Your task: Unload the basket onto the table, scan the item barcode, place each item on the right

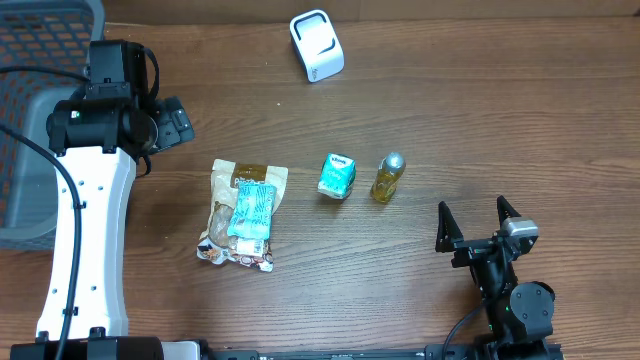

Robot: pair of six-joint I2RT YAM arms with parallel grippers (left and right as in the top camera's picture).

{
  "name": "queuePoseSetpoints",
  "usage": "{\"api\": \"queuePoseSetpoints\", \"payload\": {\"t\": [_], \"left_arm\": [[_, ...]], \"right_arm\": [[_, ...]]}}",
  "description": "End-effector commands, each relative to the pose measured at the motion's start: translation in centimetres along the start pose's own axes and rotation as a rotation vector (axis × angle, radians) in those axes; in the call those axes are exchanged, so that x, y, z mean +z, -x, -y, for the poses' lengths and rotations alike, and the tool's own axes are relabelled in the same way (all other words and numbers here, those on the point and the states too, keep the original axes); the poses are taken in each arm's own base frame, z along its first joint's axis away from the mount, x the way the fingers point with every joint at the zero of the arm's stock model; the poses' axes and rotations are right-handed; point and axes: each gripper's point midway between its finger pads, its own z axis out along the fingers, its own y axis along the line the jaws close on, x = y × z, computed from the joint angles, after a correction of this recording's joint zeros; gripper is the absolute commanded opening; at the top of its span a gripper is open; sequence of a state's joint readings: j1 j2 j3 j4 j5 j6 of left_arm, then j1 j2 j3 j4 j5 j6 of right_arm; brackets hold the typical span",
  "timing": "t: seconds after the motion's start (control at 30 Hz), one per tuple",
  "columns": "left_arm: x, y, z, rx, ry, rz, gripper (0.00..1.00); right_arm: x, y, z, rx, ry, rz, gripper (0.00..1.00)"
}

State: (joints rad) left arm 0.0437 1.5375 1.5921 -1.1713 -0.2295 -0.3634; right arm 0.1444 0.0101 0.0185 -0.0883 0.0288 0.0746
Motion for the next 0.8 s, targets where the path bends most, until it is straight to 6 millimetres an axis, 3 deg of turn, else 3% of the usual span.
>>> {"api": "queuePoseSetpoints", "payload": {"t": [0.0, 0.77], "left_arm": [[-0.37, 0.39, -0.26, 0.007, 0.009, 0.017, 0.99], [-0.37, 0.39, -0.26, 0.007, 0.009, 0.017, 1.0]], "right_arm": [[0.03, -0.2, 0.01, -0.004, 0.003, 0.003, 1.0], [0.03, -0.22, -0.11, 0.01, 0.01, 0.002, 1.0]]}}
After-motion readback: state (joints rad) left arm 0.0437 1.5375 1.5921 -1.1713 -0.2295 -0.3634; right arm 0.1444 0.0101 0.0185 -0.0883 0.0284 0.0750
